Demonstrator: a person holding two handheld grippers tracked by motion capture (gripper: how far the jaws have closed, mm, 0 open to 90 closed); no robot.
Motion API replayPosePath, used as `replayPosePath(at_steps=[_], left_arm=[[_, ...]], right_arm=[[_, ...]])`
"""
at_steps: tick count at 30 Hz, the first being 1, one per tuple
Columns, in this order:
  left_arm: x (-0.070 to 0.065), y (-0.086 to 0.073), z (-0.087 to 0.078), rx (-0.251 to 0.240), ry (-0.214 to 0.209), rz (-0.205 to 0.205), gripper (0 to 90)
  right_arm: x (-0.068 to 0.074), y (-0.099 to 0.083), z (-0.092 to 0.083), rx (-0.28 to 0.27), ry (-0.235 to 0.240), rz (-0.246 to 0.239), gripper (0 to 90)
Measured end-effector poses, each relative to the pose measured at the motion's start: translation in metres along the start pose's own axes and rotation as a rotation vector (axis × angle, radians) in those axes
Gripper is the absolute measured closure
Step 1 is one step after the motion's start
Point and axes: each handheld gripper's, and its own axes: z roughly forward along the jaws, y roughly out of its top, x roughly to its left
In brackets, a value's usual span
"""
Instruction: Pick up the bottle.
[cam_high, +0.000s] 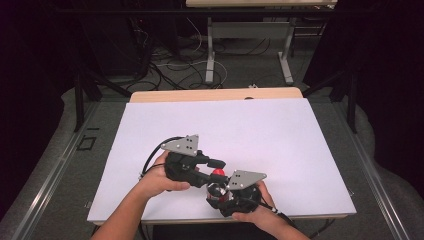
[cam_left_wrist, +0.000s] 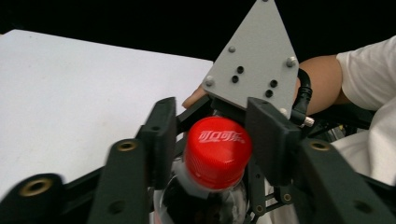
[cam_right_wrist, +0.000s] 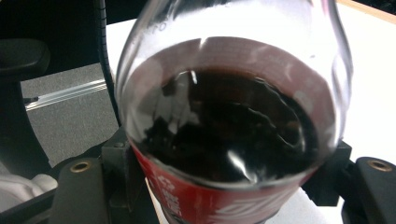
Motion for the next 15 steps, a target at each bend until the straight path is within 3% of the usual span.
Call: replayPosePath(at_steps=[5,9,10,15], left_arm=[[-0.006,0.001,0.003,-0.002,0.045,0.015,61.4],[-0.012,0.002,0.006,-0.012,0.109,-0.003,61.7],[-0.016,0.003,0.008,-0.011,0.167,-0.018,61.8],[-0.030,0.007,0.017,-0.021,0.357,-0.078,61.7]], right_arm=[[-0.001,0.000,-0.001,0.006,-0.009,0.001,28.6],[-0.002,0.000,-0.001,-0.006,-0.035,0.014,28.6],[-0.003,0.000,-0.002,-0.001,-0.047,0.015,28.6],[-0.007,-0.001,-0.003,-0.003,-0.098,0.039,28.6]])
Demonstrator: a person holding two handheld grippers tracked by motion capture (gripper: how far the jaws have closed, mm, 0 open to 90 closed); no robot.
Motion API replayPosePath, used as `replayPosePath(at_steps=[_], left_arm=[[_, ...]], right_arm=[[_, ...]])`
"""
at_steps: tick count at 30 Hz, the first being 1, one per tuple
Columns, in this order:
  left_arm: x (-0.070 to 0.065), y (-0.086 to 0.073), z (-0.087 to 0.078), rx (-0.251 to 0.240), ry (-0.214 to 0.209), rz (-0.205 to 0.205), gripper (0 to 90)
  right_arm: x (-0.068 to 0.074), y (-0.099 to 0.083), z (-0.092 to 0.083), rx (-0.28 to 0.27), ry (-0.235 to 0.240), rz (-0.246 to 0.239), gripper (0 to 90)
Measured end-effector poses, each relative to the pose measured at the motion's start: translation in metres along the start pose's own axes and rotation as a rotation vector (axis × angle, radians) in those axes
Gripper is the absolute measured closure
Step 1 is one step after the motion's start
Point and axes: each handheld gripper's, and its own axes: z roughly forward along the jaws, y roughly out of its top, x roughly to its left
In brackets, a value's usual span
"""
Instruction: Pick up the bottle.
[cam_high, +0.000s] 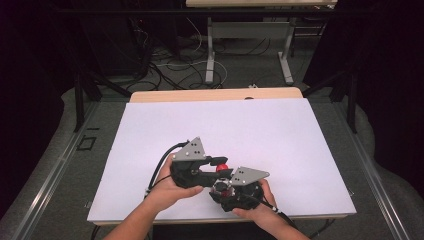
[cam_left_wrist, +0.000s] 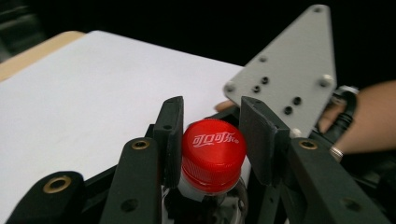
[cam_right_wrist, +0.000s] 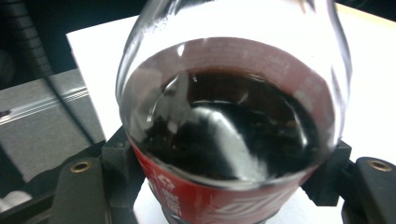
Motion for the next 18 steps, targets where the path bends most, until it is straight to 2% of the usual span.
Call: replayPosePath(at_steps=[1,4,5,6,7,8,11,13,15,17,18], left_arm=[[0.000,0.000,0.000,0.000,0.000,0.000,61.7],[-0.012,0.002,0.003,0.004,0.090,-0.025,61.8],[-0.016,0.002,0.005,-0.003,0.123,-0.038,61.8],[-0.023,0.001,0.008,-0.002,0.185,-0.070,61.8],[-0.023,0.001,0.008,-0.002,0.185,-0.070,61.8],[-0.026,0.001,0.010,-0.011,0.216,-0.085,61.8],[-0.033,-0.001,0.014,-0.029,0.291,-0.129,61.8],[-0.035,-0.001,0.016,-0.044,0.306,-0.131,61.7],[-0.035,-0.001,0.016,-0.045,0.297,-0.127,61.3],[-0.034,-0.001,0.016,-0.038,0.285,-0.120,54.0],[-0.033,0.000,0.016,-0.039,0.275,-0.122,54.0]], right_arm=[[-0.001,0.000,0.000,-0.003,-0.012,-0.005,28.6],[-0.001,0.000,0.000,-0.005,-0.031,0.001,28.6],[-0.001,-0.001,0.000,0.000,-0.041,0.003,28.6],[-0.001,-0.001,0.000,0.003,-0.047,0.007,28.6],[-0.001,-0.001,0.001,0.007,-0.053,0.010,28.6],[-0.001,-0.001,0.000,0.021,-0.046,0.013,28.6],[-0.002,-0.002,0.002,0.017,-0.060,0.016,28.6],[-0.003,-0.002,0.002,0.010,-0.061,0.024,28.6],[-0.003,-0.002,0.000,0.023,-0.052,0.028,28.6],[-0.004,-0.002,0.000,0.004,-0.055,0.027,28.6],[-0.004,-0.002,0.000,0.004,-0.055,0.027,28.6]])
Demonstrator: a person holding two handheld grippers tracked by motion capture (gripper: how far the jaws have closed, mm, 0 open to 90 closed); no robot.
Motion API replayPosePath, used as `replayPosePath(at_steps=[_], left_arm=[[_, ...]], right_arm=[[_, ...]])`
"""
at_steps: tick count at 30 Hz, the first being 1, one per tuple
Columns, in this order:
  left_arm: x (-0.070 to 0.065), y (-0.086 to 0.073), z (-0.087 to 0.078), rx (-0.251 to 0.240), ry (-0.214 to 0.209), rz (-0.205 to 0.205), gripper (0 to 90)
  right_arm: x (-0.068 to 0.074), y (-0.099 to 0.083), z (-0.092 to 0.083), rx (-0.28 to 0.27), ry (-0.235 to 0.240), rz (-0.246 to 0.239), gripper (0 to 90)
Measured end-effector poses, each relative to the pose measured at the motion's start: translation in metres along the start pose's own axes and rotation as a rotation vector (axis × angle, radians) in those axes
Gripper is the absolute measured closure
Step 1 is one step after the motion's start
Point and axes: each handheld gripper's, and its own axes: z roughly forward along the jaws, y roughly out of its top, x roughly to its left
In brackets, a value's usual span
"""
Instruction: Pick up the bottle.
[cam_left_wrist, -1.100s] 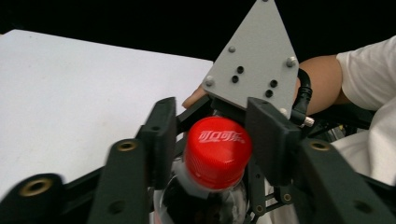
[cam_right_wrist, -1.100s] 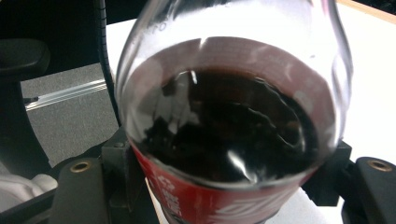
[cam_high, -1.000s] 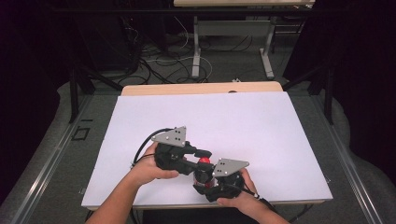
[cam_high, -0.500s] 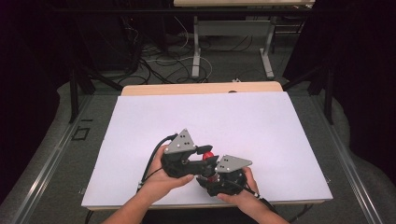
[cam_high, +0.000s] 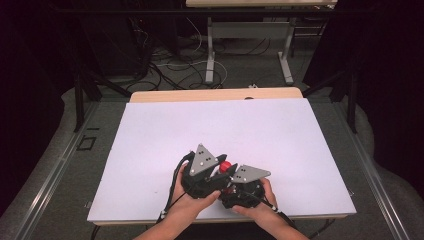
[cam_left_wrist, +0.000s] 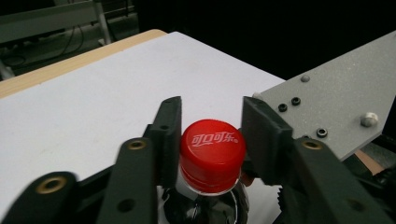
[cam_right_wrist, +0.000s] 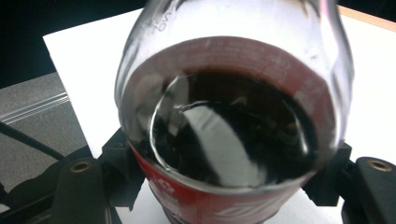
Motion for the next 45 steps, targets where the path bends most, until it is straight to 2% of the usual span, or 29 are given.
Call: replayPosePath(at_steps=[2,4,7,8,9,11,12,13,14,15,17,18,21,24,29,30,31,34,39,41,45], left_arm=[[0.004,0.002,-0.003,-0.001,-0.020,0.009,46.2],[0.010,0.004,-0.007,0.004,-0.036,0.014,44.1],[0.020,0.009,-0.013,0.014,-0.131,0.043,39.0],[0.027,0.010,-0.015,0.024,-0.199,0.062,38.3],[0.027,0.010,-0.015,0.024,-0.199,0.062,38.1],[0.034,0.009,-0.015,0.042,-0.247,0.102,38.1],[0.037,0.008,-0.015,0.041,-0.269,0.110,39.2],[0.040,0.007,-0.015,0.050,-0.294,0.132,39.3],[0.043,0.005,-0.014,0.069,-0.344,0.156,39.8],[0.043,0.005,-0.014,0.069,-0.344,0.156,40.2],[0.046,0.003,-0.013,0.082,-0.384,0.175,40.4],[0.048,0.002,-0.013,0.088,-0.402,0.179,44.3],[0.049,0.001,-0.012,0.089,-0.442,0.205,47.1],[0.050,0.000,-0.013,0.087,-0.492,0.202,55.6],[0.053,0.000,-0.013,0.079,-0.507,0.210,60.6],[0.053,-0.001,-0.013,0.069,-0.506,0.196,60.6],[0.053,-0.002,-0.012,0.063,-0.503,0.203,60.8],[0.051,-0.002,-0.013,0.058,-0.478,0.202,61.1],[0.044,-0.002,-0.012,0.053,-0.398,0.180,61.4],[0.038,-0.001,-0.012,0.052,-0.343,0.163,61.4],[0.027,0.000,-0.010,0.051,-0.242,0.156,61.4]], right_arm=[[-0.001,0.000,-0.001,-0.002,0.013,-0.005,28.6],[-0.002,0.000,-0.001,-0.004,0.021,0.001,28.6],[0.000,0.001,-0.001,-0.003,0.043,-0.006,28.6],[0.000,0.001,-0.001,-0.003,0.057,-0.017,28.6],[0.001,0.001,-0.001,0.006,0.065,-0.019,28.6],[0.002,0.001,0.000,-0.008,0.062,-0.026,28.6],[0.004,0.001,0.000,-0.001,0.090,-0.041,28.6],[0.006,0.002,-0.001,0.005,0.096,-0.040,28.6],[0.007,0.002,0.000,-0.010,0.108,-0.049,28.6],[0.008,0.002,-0.001,-0.004,0.116,-0.053,28.6],[0.009,0.002,0.000,-0.010,0.122,-0.058,28.6],[0.010,0.003,0.000,-0.002,0.135,-0.066,28.6],[0.011,0.002,0.001,-0.005,0.142,-0.072,28.6],[0.013,0.002,0.002,0.004,0.158,-0.081,28.6],[0.014,0.001,0.001,0.004,0.165,-0.079,28.6],[0.014,0.001,0.001,0.004,0.165,-0.079,28.6],[0.013,0.002,0.001,0.008,0.172,-0.085,28.6],[0.013,0.002,0.001,-0.005,0.153,-0.078,28.6],[0.011,0.002,0.001,0.009,0.127,-0.057,28.6],[0.010,0.001,0.001,0.001,0.106,-0.053,28.6],[0.008,0.002,0.001,0.009,0.069,-0.039,28.6]])
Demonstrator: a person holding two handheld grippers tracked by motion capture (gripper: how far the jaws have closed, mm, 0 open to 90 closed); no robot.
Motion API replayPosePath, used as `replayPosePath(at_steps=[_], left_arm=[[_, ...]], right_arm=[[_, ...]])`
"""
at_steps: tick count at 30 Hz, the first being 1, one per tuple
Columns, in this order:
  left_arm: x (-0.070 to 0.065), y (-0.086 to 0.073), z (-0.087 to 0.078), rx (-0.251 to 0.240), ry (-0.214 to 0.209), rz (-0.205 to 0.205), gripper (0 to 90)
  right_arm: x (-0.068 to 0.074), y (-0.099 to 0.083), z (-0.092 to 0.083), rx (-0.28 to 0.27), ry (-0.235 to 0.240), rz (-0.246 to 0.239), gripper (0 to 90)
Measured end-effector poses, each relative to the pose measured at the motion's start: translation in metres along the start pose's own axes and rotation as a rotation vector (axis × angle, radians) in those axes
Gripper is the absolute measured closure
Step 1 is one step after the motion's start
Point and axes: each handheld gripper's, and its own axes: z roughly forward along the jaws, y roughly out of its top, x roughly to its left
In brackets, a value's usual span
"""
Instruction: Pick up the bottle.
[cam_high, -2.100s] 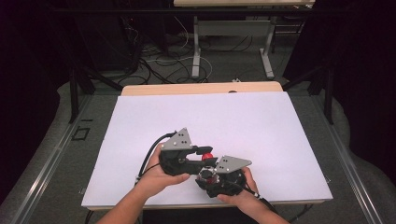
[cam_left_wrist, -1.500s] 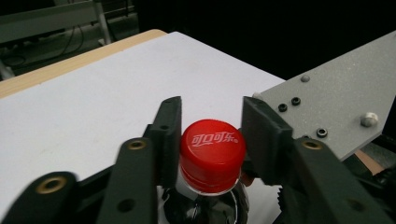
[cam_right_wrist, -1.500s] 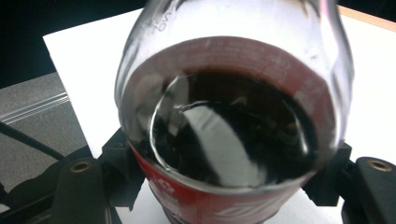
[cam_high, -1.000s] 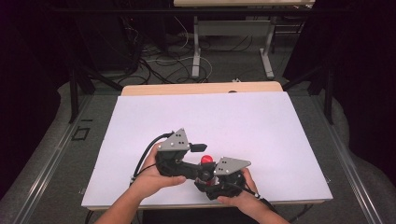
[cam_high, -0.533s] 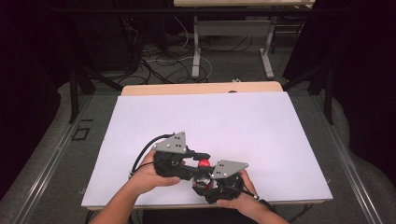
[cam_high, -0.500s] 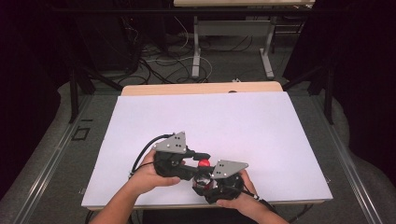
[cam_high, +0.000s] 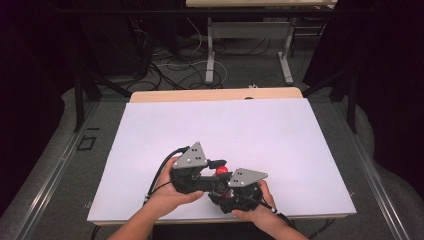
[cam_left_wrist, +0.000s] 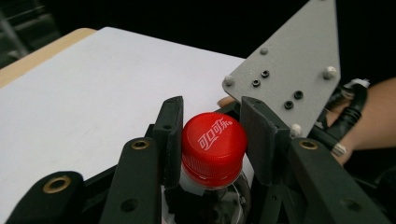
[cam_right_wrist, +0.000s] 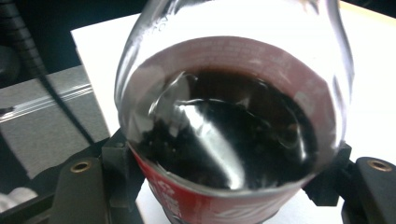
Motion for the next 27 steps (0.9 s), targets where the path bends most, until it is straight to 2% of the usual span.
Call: replayPosePath(at_steps=[1,2,4,6,8,11,15,16,17,19,20,21,22,23,24,25,26,27], left_arm=[[-0.002,0.001,0.001,0.008,0.022,-0.008,61.4],[-0.005,0.001,0.003,0.001,0.054,-0.023,61.5],[-0.011,0.002,0.007,-0.006,0.104,-0.053,61.4],[-0.015,0.002,0.010,-0.008,0.164,-0.082,61.5],[-0.020,0.002,0.014,-0.022,0.224,-0.136,61.5],[-0.023,0.003,0.019,-0.038,0.264,-0.154,61.5],[-0.021,0.004,0.022,-0.046,0.253,-0.146,60.8],[-0.020,0.004,0.021,-0.047,0.230,-0.152,53.8],[-0.018,0.005,0.019,-0.054,0.220,-0.149,53.8],[-0.014,0.006,0.013,-0.062,0.205,-0.139,47.1],[-0.011,0.007,0.009,-0.070,0.186,-0.136,42.3],[-0.008,0.008,0.005,-0.073,0.165,-0.133,42.3],[-0.004,0.009,0.001,-0.073,0.134,-0.125,40.6],[0.002,0.010,-0.006,-0.085,0.087,-0.116,40.2],[0.006,0.010,-0.010,-0.092,0.073,-0.105,39.5],[0.006,0.010,-0.010,-0.092,0.073,-0.105,39.5],[0.015,0.011,-0.014,-0.070,0.006,-0.079,39.4],[0.015,0.011,-0.014,-0.070,0.006,-0.079,38.8]], right_arm=[[-0.001,0.000,0.000,-0.010,-0.026,0.010,28.6],[-0.002,0.000,-0.001,0.006,-0.020,0.010,28.6],[-0.002,-0.001,0.000,-0.002,-0.038,0.023,28.7],[-0.005,-0.002,-0.001,0.013,-0.059,0.030,28.7],[-0.005,-0.002,0.000,0.007,-0.067,0.043,28.6],[-0.006,-0.003,0.000,0.012,-0.093,0.054,28.7],[-0.009,-0.003,-0.001,0.002,-0.117,0.062,28.6],[-0.010,-0.004,-0.001,0.004,-0.111,0.064,28.6],[-0.010,-0.004,-0.001,0.004,-0.111,0.064,28.6],[-0.012,-0.004,-0.001,0.010,-0.101,0.061,28.7],[-0.011,-0.004,-0.001,0.003,-0.077,0.065,28.6],[-0.011,-0.004,-0.001,0.003,-0.077,0.065,28.6],[-0.010,-0.004,-0.001,-0.002,-0.066,0.064,28.7],[-0.010,-0.004,-0.001,-0.002,-0.060,0.061,28.6],[-0.010,-0.003,-0.002,0.009,-0.051,0.057,28.6],[-0.009,-0.003,-0.001,-0.010,-0.056,0.049,28.6],[-0.008,-0.003,-0.002,-0.012,-0.050,0.042,28.6],[-0.008,-0.003,-0.002,-0.012,-0.050,0.042,28.6]])
